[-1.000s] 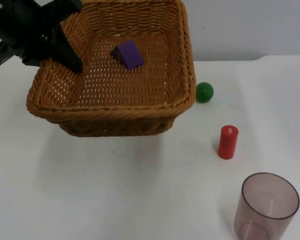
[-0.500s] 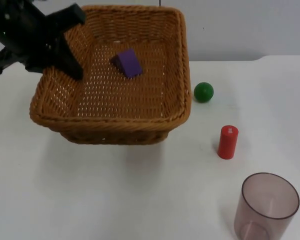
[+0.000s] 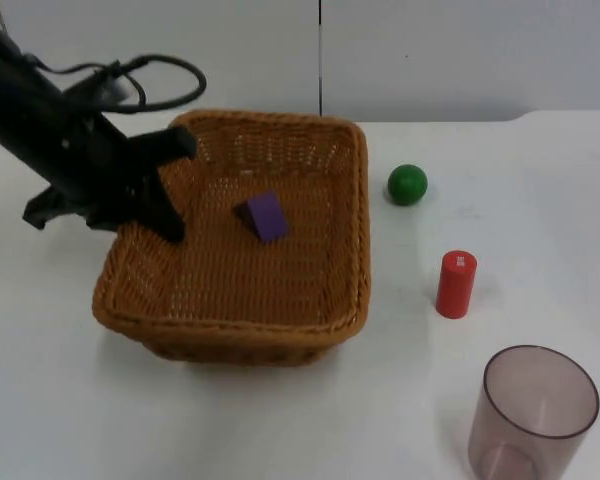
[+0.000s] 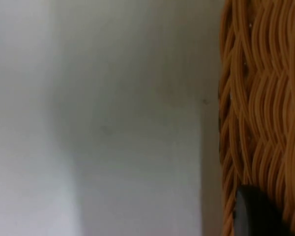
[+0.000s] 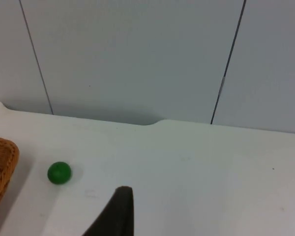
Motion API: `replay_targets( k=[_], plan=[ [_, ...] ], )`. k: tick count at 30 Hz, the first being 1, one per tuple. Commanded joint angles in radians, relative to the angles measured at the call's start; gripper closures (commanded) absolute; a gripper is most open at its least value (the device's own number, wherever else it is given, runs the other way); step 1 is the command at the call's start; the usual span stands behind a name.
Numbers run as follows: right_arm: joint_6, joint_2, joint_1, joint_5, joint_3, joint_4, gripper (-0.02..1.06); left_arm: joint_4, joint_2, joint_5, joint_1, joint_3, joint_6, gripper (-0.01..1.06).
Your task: Pick up the basket with the left hand and place the triangular block into the basket with the right hand.
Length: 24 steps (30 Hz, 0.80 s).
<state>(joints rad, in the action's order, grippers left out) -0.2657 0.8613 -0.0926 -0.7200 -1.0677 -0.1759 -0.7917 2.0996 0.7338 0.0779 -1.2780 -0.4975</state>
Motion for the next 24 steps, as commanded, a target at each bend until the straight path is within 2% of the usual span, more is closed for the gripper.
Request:
replay_targets(
  k=[1,7,24],
  plan=[
    [-0.004,-0.004,-0.003,-0.009,0.005,0.015,-0.01,-0.055,0.006,-0.016,0.005,-0.002,-0.024,1.05],
    [-0.004,-0.004,-0.003,-0.009,0.005,0.015,-0.01,-0.112,0.034,-0.023,0.005,-0.002,-0.048,1.05],
    [-0.004,-0.004,-0.003,-0.001,0.005,0.016,-0.01,-0.113,0.079,-0.034,0.005,-0.002,-0.048,1.05]
  ],
)
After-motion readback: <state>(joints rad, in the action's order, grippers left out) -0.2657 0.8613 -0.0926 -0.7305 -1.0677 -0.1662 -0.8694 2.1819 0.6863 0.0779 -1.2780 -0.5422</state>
